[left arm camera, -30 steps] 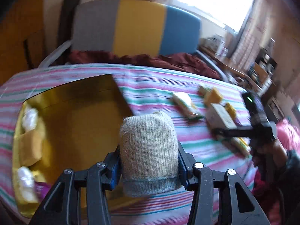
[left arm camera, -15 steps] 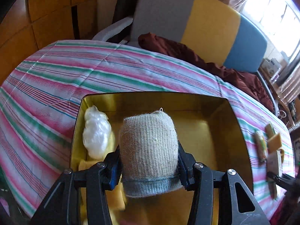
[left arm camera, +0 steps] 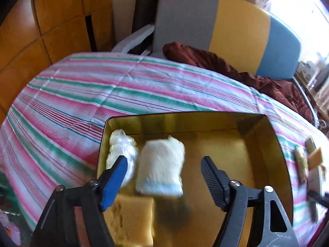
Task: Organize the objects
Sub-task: 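Carry the knit sock into the gold box left while the right gripper grasps the tea box, then carry the white tea box into the gold box with the right gripper and release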
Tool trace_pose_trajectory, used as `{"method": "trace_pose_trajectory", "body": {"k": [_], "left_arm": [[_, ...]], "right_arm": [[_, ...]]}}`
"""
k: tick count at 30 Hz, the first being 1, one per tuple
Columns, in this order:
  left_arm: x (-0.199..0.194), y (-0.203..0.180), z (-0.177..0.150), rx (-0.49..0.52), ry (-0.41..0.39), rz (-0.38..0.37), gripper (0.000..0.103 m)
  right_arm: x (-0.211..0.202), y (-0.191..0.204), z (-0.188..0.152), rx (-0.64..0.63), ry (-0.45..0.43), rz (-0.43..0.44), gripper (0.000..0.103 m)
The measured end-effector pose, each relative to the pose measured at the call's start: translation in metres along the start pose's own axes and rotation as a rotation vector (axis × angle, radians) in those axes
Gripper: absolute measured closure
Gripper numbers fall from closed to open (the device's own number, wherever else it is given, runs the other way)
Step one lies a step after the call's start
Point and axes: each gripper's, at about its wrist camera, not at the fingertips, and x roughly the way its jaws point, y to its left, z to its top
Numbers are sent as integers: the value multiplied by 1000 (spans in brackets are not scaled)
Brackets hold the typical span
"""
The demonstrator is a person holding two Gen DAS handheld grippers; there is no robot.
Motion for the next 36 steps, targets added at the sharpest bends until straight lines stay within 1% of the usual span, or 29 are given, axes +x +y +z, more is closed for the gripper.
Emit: {"method": "trace_pose_trajectory", "body": {"k": [2, 7, 9, 11, 14, 17, 21, 25, 28, 31, 32, 36], "left_arm": [[-20, -3, -12, 22, -53, 13, 18], [-63, -15, -49, 90, -175, 67, 7], [-79, -20, -64, 115, -226, 85, 0], [-93, -23, -78, 118, -265, 80, 0], [-104, -24, -92, 97, -280, 61, 0], [-108, -23, -99, 62, -265, 42, 0], [-108, -26, -103, 52, -249, 28, 0], [-122, -26, -110, 51, -317, 40, 0], [-133, -10, -110, 19, -352, 48, 0], [-143, 10, -112, -18, -368, 70, 0], [-148, 19, -114, -34, -379, 81, 0], [-157, 48, -123, -82, -396, 121, 0]], "right_arm": [[-6, -2, 0, 2, -18, 4, 51], [-8, -10, 2, 17, -34, 9, 51], [-8, -10, 3, 17, -37, 8, 51], [-9, -9, 3, 18, -41, 10, 51], [-16, -9, -2, 23, -56, 13, 51], [-20, -12, 0, 37, -68, 21, 51], [-22, -11, 3, 48, -82, 24, 51], [-19, -11, 4, 48, -92, 4, 51], [-18, -10, 5, 43, -102, 5, 51], [-24, -9, 0, 39, -119, -13, 52], [-23, -12, 4, 53, -134, -3, 52], [-55, -22, -2, 132, -215, 50, 51]]}}
